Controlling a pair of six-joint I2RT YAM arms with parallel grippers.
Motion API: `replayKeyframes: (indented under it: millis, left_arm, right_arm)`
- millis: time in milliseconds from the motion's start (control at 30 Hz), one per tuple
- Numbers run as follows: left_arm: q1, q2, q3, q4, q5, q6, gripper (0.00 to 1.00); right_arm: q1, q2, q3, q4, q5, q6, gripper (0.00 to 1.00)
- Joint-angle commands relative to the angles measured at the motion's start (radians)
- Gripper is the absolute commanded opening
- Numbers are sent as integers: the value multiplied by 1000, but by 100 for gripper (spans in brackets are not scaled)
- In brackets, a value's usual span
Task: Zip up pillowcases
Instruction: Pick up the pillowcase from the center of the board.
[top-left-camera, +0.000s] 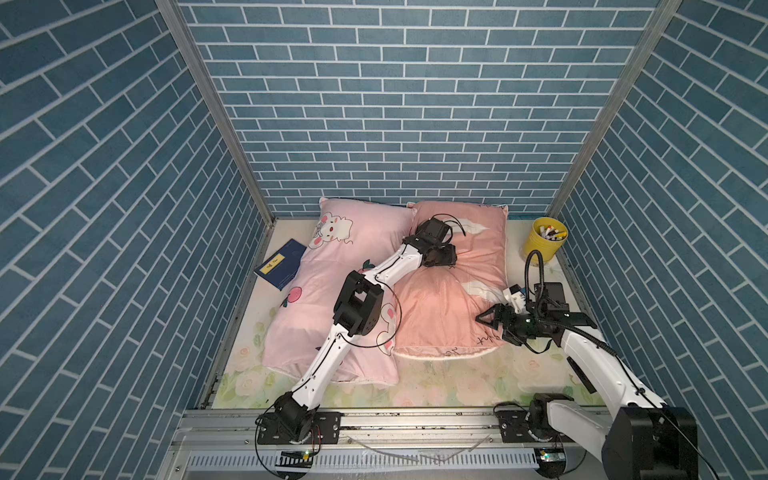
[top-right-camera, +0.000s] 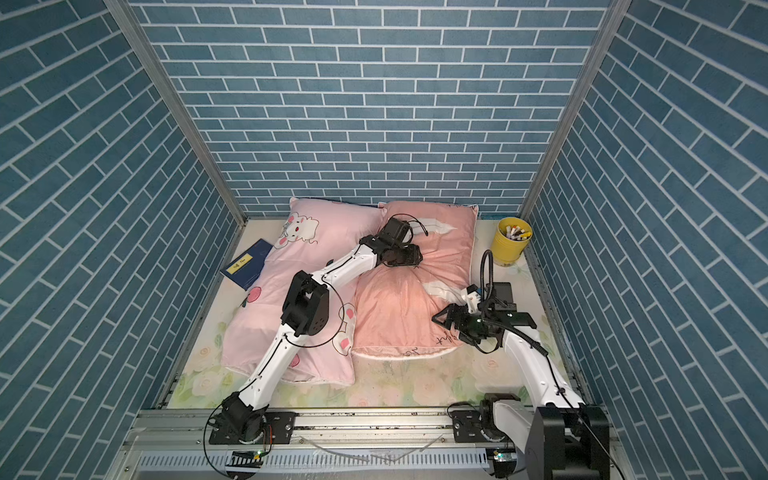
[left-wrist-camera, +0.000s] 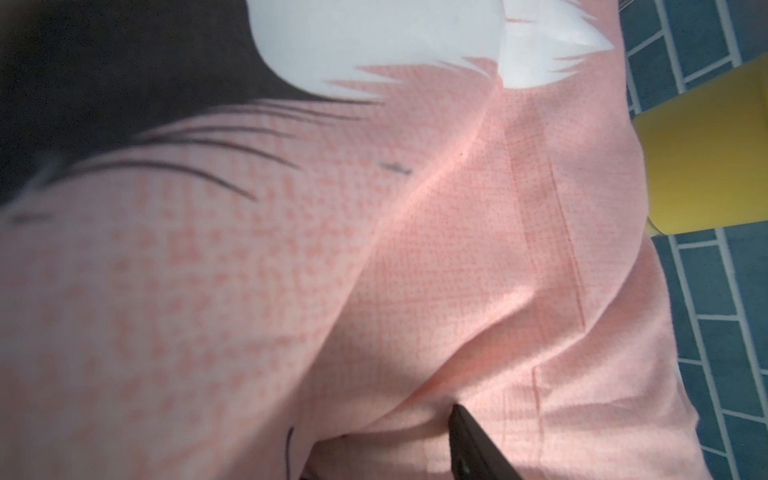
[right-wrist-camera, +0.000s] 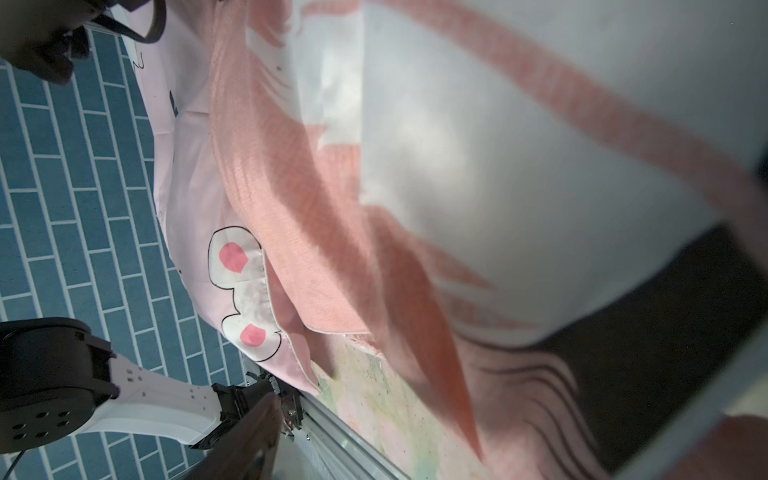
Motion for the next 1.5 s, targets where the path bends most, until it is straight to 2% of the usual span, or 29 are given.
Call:
replayKeyframes:
  millis: [0,133,200,300,500,567,667,700,733,767,800,833,900,967,1100,1267,1333,1467]
  left_arm:
    - [67,67,0,-29,-82,1,57]
    - [76,71,-2,-30,-81,0,57]
    - [78,73,-1,-28,-78,0,57]
    - [80,74,-8,-23,-71,-3,56]
    - [83,73,-13,-20,-68,-6,57]
    - [85,73,-13,-19,-67,-8,56]
    - [91,72,-11,-16,-66,-9,56]
    - [93,73,-12,-17,-63,-10,56]
    - [95,72,-12,-17,-64,-10,55]
    - [96,72,-12,-16,-63,-11,55]
    - [99,72,-12,-18,-63,-11,55]
    - [100,68,-13,-21,-63,-7,55]
    - [102,35,-35,-21,-61,16,55]
    - [99,-45,-127,30,-60,38,57]
    - [94,-271,-340,120,-74,82,65]
    - [72,-521,-523,97,6,130,67]
    - [48,-614,-621,108,51,90,66]
    - [-23,-763,-880,293,177,-125,62]
  right_arm:
    - [25,-61,1,-86,-40,72,85]
    - [31,-142,36,-163,-43,85,85]
    - [29,-158,53,-207,11,60,85]
    - [14,-94,90,-255,145,-9,85]
    - [6,47,72,-40,72,36,80]
    - [5,66,75,-65,85,10,80]
    - [5,67,70,-150,178,-40,81]
    - [5,66,65,-166,201,-45,77]
    - [5,64,62,-175,203,-41,62]
    - [6,62,60,-183,193,-31,36]
    - [9,48,58,-184,184,-14,20]
    - [13,31,60,-191,177,0,17]
    - [17,-20,75,-206,151,26,19]
    - [17,-57,98,-234,136,39,18]
    - [17,-66,155,-278,132,25,0]
    - [16,-29,198,-246,111,17,0]
    - [16,-14,212,-215,97,23,0]
    - [15,12,237,-178,68,22,0]
